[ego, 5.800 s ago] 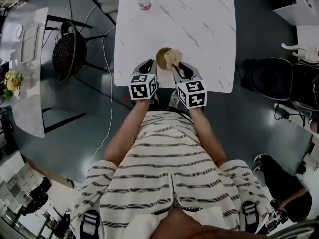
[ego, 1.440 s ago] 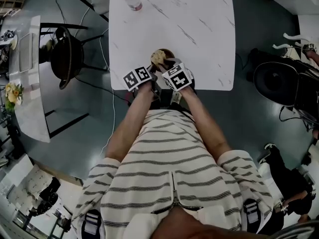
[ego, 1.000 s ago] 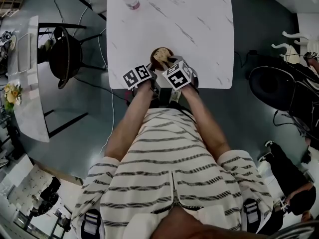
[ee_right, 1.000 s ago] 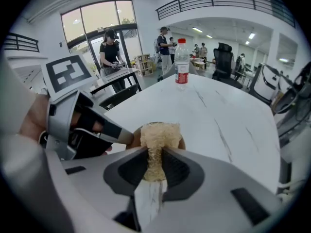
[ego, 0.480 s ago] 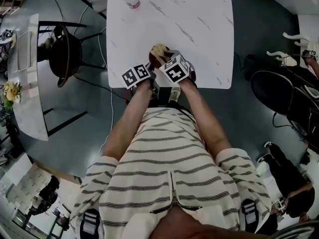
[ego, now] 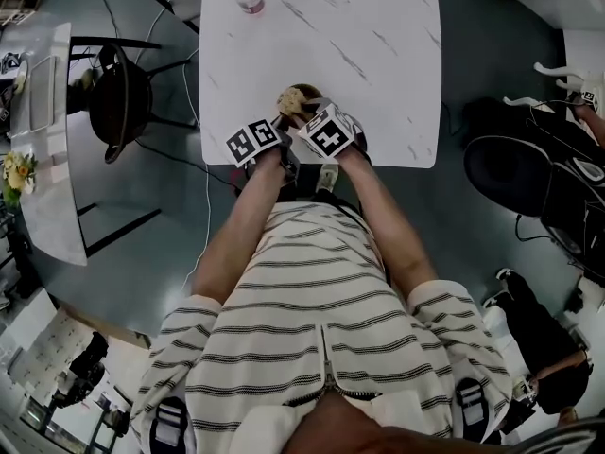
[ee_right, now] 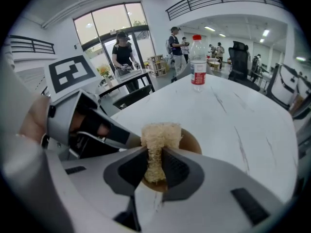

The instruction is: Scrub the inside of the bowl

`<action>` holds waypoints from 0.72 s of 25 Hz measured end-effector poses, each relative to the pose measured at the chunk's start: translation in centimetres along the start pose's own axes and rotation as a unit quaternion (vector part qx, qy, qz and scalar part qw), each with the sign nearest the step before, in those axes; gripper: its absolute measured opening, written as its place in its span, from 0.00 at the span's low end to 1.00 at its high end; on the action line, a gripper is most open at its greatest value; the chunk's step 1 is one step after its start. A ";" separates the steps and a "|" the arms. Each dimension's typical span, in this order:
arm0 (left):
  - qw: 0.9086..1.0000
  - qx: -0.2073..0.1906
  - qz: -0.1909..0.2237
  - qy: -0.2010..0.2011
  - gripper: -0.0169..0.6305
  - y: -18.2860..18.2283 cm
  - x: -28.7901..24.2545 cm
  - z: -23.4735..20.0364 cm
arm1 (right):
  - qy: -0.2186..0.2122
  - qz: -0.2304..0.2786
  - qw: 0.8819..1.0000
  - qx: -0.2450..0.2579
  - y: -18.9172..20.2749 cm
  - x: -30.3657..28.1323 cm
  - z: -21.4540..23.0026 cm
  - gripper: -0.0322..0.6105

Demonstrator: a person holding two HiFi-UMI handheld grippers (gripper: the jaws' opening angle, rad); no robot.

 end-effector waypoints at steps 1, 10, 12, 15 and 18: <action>1.000 0.002 0.001 0.000 0.04 0.0 0.0 -0.1 | -0.005 -0.008 1.000 0.007 0.1 0.1 -0.1 0.19; 1.000 0.000 0.005 -0.004 0.04 0.3 -0.1 0.1 | 0.046 -0.097 0.988 0.108 0.8 1.8 -0.6 0.20; 1.000 -0.004 0.005 -0.005 0.04 0.4 -0.3 0.2 | 0.063 -0.113 0.984 0.123 0.9 1.7 -0.5 0.20; 1.000 -0.012 0.005 -0.003 0.04 0.4 -0.1 0.7 | 0.087 -0.152 0.970 0.167 0.7 1.0 -0.4 0.20; 1.000 -0.018 0.004 -0.001 0.04 0.6 0.0 0.9 | 0.090 -0.198 0.948 0.230 0.6 0.1 -0.6 0.20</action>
Point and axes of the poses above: the fingertips, and each gripper's own axes: x backward along the fingers, z to its right, y out of its underside, the point moved 7 cm from there along x, backward along the fingers, and after that the axes turned 14 degrees about -y, right-handed, at the moved point
